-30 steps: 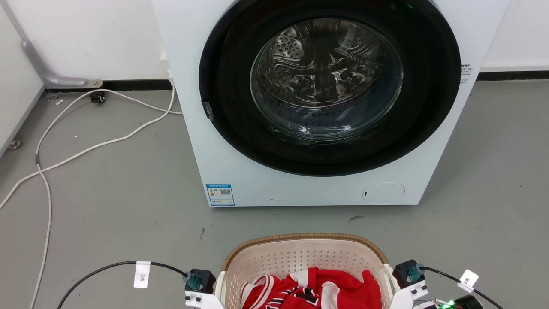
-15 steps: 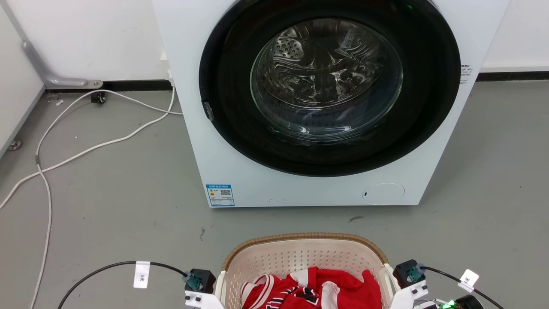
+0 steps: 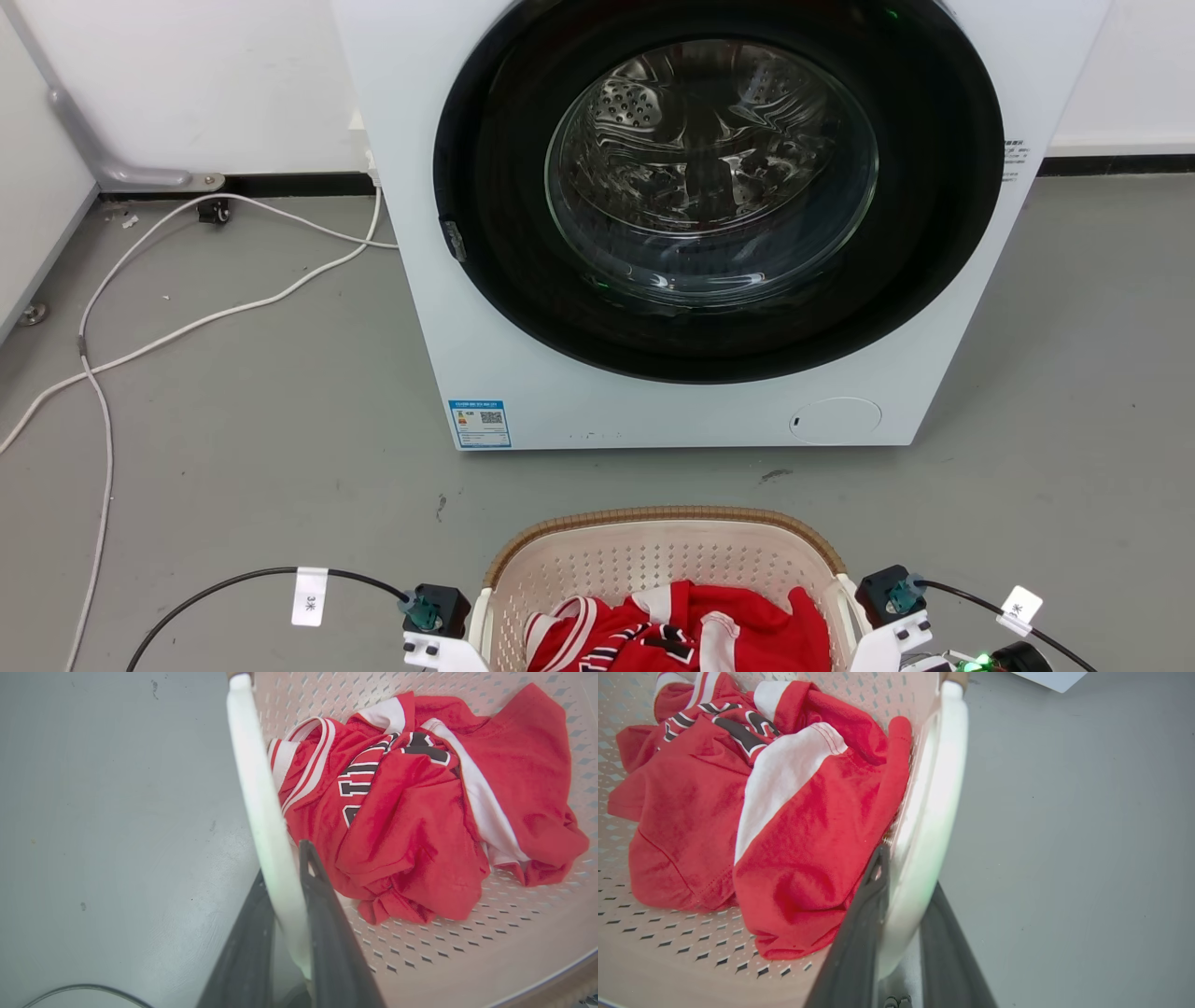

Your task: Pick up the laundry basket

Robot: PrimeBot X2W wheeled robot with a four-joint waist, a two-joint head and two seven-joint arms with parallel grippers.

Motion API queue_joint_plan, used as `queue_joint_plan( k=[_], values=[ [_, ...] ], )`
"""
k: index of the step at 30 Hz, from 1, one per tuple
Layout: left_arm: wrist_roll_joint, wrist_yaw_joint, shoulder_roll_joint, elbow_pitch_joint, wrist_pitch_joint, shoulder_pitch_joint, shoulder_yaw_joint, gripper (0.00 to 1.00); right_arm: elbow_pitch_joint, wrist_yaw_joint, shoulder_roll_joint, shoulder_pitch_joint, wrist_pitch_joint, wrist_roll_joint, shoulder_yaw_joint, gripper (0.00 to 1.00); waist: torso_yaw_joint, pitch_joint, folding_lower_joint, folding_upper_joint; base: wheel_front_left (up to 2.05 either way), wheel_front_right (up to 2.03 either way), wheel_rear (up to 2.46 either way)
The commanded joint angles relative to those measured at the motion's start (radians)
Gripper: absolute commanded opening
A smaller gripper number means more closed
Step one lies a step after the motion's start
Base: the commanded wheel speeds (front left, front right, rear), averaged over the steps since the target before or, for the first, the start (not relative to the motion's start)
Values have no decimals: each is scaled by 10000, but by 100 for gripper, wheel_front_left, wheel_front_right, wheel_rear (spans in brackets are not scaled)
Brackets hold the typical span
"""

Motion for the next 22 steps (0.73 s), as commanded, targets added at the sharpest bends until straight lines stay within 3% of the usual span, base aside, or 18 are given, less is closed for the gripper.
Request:
queue_joint_plan(
  k=[1,22],
  values=[
    [-18,-7,21,16,-59,-152,-43,0,-39,28,11,-110,-30,18,60,0,-2,0,0,0,0,0,0],
    [-297,-5,73,48,-121,-153,-330,0,-38,28,15,-61,-26,171,168,0,-31,-47,0,0,0,0,0]
  ],
)
